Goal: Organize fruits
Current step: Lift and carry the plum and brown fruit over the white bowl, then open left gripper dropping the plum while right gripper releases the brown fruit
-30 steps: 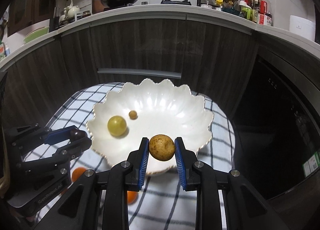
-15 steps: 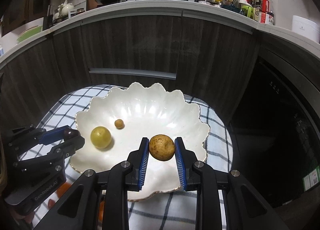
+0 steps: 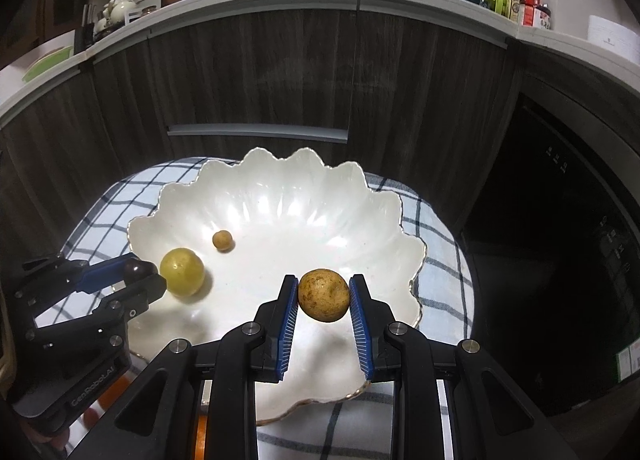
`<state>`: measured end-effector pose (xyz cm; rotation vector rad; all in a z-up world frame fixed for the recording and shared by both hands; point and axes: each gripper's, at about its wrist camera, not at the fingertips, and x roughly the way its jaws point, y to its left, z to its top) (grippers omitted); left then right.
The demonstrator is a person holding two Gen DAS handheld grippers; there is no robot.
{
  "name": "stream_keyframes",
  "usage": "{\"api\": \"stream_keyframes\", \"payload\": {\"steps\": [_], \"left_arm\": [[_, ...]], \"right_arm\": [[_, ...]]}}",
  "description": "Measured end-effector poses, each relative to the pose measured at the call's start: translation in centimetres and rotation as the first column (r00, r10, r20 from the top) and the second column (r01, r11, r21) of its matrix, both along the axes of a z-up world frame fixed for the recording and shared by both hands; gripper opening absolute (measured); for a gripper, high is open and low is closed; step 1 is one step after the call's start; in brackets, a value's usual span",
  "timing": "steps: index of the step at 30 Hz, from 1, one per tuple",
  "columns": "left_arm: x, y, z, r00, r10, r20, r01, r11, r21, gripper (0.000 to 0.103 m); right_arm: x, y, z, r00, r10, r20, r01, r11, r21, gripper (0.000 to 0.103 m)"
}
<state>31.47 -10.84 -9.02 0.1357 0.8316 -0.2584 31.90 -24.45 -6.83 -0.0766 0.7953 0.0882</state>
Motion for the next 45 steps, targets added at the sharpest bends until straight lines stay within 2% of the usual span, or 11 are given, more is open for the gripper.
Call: {"api": "stream_keyframes", "payload": {"steps": [8, 9, 10, 12, 14, 16, 18, 20, 24, 28, 45], "left_arm": [[0.2, -0.2, -0.4, 1.0, -0.006, -0.019, 0.005, 1.0, -0.007, 0.03], [0.1, -0.1, -0.5, 1.0, -0.004, -0.019, 0.004, 1.0, -0.006, 0.036], [0.1, -0.1, -0.5, 1.0, 0.002, -0.016, -0.002, 1.0, -0.005, 0.047], [0.0, 0.1, -0.4, 1.0, 0.015, -0.006, -0.016, 1.0, -0.011, 0.058], [-0.1, 0.3, -0.3, 1.0, 0.027, -0.005, -0.027, 0.999, -0.018, 0.063], [-0.1, 0.4, -0.2, 0.999, 0.036, -0.004, -0.036, 0.999, -0.016, 0.065], [-0.3, 0.4, 0.0, 0.999, 0.037, 0.004, -0.036, 0.999, -0.009, 0.069], [-0.4, 0.5, 0.3, 0.999, 0.041, 0.013, -0.041, 0.999, -0.008, 0.077], [-0.8, 0.9, 0.9, 0.998, 0.057, 0.031, -0.056, 0.998, -0.015, 0.091], [-1.2, 1.2, 1.3, 0.997, 0.065, 0.041, -0.064, 0.998, -0.01, 0.092], [-4.1, 2.4, 3.1, 0.995, 0.063, 0.08, -0.064, 0.998, -0.001, 0.092]], "right_arm": [[0.8, -0.3, -0.9, 0.999, -0.006, -0.035, 0.006, 1.0, -0.003, 0.027], [0.9, -0.3, -1.0, 0.999, -0.008, -0.042, 0.008, 1.0, -0.002, 0.028], [0.9, -0.3, -1.1, 0.999, -0.009, -0.046, 0.009, 1.0, -0.002, 0.028], [0.9, -0.4, -1.1, 0.999, -0.014, -0.047, 0.014, 1.0, -0.003, 0.028], [1.0, -0.5, -1.1, 0.999, -0.016, -0.049, 0.016, 1.0, -0.007, 0.029], [1.1, -0.5, -1.0, 0.998, -0.023, -0.052, 0.023, 1.0, -0.01, 0.038], [1.0, -0.7, -0.9, 0.998, -0.033, -0.047, 0.033, 0.999, -0.003, 0.059], [0.7, -0.8, -0.5, 0.999, -0.046, -0.029, 0.046, 0.999, 0.004, 0.069], [0.3, -0.7, 0.2, 0.998, -0.059, -0.002, 0.059, 0.998, -0.013, 0.076], [0.0, -0.8, 0.7, 0.997, -0.081, 0.009, 0.081, 0.996, -0.02, 0.08], [-3.3, -0.7, 2.5, 0.99, -0.143, 0.02, 0.143, 0.99, 0.0, 0.08]]}}
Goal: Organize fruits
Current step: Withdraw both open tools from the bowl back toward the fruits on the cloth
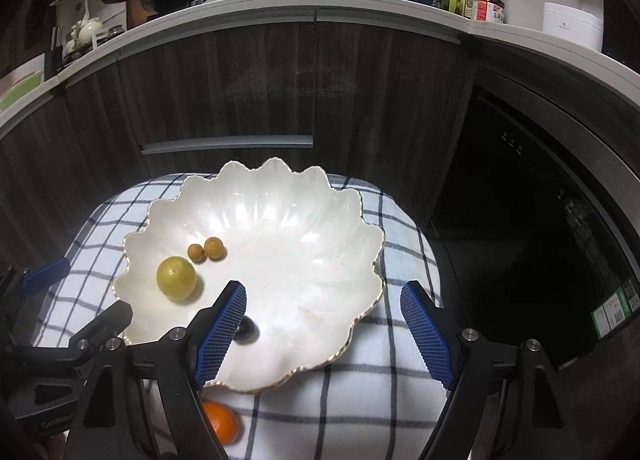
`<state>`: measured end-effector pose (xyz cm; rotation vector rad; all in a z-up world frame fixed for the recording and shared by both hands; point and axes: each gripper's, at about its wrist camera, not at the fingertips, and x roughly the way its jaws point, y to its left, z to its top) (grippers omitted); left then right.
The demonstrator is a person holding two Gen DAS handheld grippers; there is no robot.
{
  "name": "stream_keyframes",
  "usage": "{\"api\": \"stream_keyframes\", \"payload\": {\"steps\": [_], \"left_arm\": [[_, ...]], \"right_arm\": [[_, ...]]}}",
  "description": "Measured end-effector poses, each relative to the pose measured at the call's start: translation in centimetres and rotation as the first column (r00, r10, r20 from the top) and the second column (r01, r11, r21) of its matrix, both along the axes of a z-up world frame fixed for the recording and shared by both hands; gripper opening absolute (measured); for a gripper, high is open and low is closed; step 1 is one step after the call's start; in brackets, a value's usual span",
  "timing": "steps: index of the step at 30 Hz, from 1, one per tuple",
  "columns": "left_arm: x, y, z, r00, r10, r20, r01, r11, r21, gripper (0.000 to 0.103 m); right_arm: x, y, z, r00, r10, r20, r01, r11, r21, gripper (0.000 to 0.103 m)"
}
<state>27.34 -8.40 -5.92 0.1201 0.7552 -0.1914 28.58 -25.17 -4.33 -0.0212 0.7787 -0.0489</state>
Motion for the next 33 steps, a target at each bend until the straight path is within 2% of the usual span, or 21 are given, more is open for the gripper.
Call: {"api": "stream_keyframes", "payload": {"steps": [16, 33], "left_arm": [[-3.8, 0.7, 0.3, 1.0, -0.016, -0.002, 0.016, 1.0, -0.012, 0.092], [-7.2, 2.0, -0.4, 1.0, -0.018, -0.015, 0.018, 1.0, -0.007, 0.093]], "right_arm": [[-4.1, 0.8, 1.0, 1.0, -0.026, 0.004, 0.026, 1.0, 0.002, 0.08], [-7.4, 1.4, 0.3, 0.999, -0.039, -0.025, 0.04, 0.999, 0.025, 0.08]]}}
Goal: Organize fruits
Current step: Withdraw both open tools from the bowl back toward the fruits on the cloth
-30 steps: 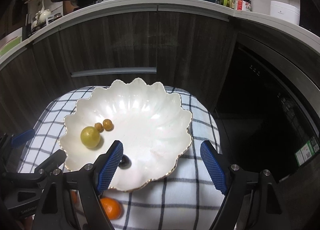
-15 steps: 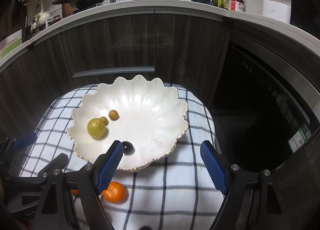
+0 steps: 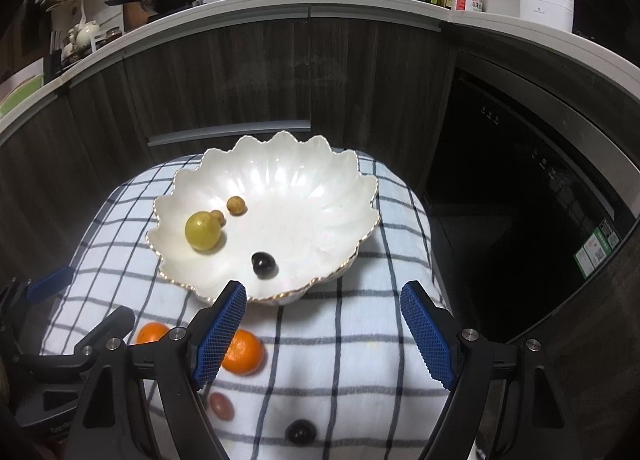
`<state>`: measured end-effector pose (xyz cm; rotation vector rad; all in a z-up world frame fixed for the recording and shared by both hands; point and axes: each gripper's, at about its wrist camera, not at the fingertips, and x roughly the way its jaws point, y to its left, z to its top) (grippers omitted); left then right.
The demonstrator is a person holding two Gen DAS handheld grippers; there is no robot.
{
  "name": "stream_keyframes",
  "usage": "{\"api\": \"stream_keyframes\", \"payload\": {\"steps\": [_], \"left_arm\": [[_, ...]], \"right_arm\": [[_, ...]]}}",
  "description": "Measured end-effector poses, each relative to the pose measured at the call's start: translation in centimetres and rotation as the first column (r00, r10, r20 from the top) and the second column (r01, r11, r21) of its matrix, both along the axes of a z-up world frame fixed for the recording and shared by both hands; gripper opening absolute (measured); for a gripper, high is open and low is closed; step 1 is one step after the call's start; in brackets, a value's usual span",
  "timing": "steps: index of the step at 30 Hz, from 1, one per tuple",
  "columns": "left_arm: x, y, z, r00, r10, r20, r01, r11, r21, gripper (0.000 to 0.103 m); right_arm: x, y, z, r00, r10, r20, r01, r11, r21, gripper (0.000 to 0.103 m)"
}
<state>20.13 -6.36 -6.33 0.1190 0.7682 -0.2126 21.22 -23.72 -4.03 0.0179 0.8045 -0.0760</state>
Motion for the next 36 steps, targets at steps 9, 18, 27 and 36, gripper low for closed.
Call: {"api": "stream_keyframes", "payload": {"steps": [9, 18, 27, 36], "left_arm": [[-1.4, 0.1, -0.9, 1.0, -0.002, -0.011, 0.002, 1.0, 0.007, 0.093], [-2.7, 0.2, -1.6, 1.0, -0.013, -0.012, 0.013, 1.0, 0.002, 0.093], [-3.7, 0.2, -2.9, 0.999, -0.036, -0.015, 0.036, 0.999, 0.013, 0.093], [-4.6, 0.9, -4.5, 0.999, -0.049, -0.024, 0.048, 0.999, -0.007, 0.093]], "right_arm": [[-2.0, 0.2, -1.1, 1.0, -0.011, -0.009, 0.011, 1.0, 0.014, 0.08], [-3.2, -0.1, -1.8, 0.999, -0.036, -0.002, 0.036, 0.999, 0.008, 0.08], [-5.2, 0.2, -3.8, 0.999, -0.047, -0.023, 0.047, 0.999, 0.017, 0.08], [-6.5, 1.1, -4.9, 0.999, -0.036, -0.019, 0.036, 0.999, -0.005, 0.08]]}}
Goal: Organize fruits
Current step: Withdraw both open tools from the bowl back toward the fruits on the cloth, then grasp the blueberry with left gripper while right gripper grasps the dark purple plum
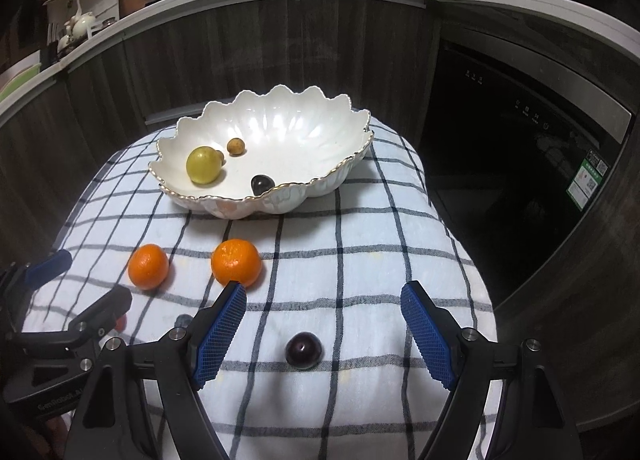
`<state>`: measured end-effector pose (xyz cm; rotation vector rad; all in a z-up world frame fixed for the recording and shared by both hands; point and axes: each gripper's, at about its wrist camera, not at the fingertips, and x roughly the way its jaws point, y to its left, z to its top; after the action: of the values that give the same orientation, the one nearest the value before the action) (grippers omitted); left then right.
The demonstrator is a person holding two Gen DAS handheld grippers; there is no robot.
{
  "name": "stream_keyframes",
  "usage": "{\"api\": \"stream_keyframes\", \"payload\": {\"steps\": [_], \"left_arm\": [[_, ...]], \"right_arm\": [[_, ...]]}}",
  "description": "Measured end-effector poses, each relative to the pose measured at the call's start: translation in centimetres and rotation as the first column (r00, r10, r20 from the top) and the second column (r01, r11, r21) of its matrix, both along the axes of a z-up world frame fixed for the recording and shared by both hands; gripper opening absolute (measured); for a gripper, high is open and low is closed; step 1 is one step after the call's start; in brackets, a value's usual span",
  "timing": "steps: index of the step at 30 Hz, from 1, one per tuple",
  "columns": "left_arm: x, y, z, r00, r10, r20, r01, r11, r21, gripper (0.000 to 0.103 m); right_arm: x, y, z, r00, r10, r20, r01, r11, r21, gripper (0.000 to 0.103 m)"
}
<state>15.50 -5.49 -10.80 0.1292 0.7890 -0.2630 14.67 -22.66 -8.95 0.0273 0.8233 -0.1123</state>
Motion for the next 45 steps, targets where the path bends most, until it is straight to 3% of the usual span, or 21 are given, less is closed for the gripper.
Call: {"api": "stream_keyframes", "payload": {"steps": [17, 24, 28, 30, 33, 39, 45], "left_arm": [[-1.1, -1.7, -2.1, 0.997, -0.075, 0.03, 0.074, 0.997, 0.009, 0.092], [-1.3, -2.8, -3.0, 0.992, -0.124, 0.024, 0.123, 0.991, 0.045, 0.082], [-1.3, -3.4, -3.7, 0.988, -0.153, 0.009, 0.152, 0.986, 0.063, 0.07], [-1.2, -3.5, -3.9, 0.988, -0.154, 0.0, 0.153, 0.986, 0.066, 0.063], [-1.1, -3.6, -4.3, 0.987, -0.162, -0.011, 0.162, 0.984, 0.073, 0.062], [-0.9, -3.7, -5.0, 0.985, -0.168, -0.027, 0.169, 0.983, 0.074, 0.053], [-0.6, -4.0, -5.2, 0.984, -0.175, -0.041, 0.178, 0.982, 0.067, 0.051]], "right_arm": [[-1.4, 0.0, -2.3, 0.999, 0.037, -0.009, -0.037, 0.999, 0.004, 0.08], [-1.3, 0.1, -3.2, 0.998, 0.065, -0.015, -0.064, 0.998, 0.012, 0.08], [-1.3, 0.1, -3.6, 0.997, 0.075, -0.014, -0.075, 0.997, 0.009, 0.079], [-1.2, 0.1, -3.9, 0.996, 0.084, -0.018, -0.084, 0.996, 0.012, 0.069], [-0.9, 0.1, -4.7, 0.994, 0.101, -0.045, -0.099, 0.995, 0.027, 0.062], [-0.8, -0.1, -5.3, 0.993, 0.103, -0.058, -0.101, 0.994, 0.039, 0.061], [-0.5, 0.0, -5.7, 0.991, 0.114, -0.068, -0.11, 0.992, 0.055, 0.061]]}}
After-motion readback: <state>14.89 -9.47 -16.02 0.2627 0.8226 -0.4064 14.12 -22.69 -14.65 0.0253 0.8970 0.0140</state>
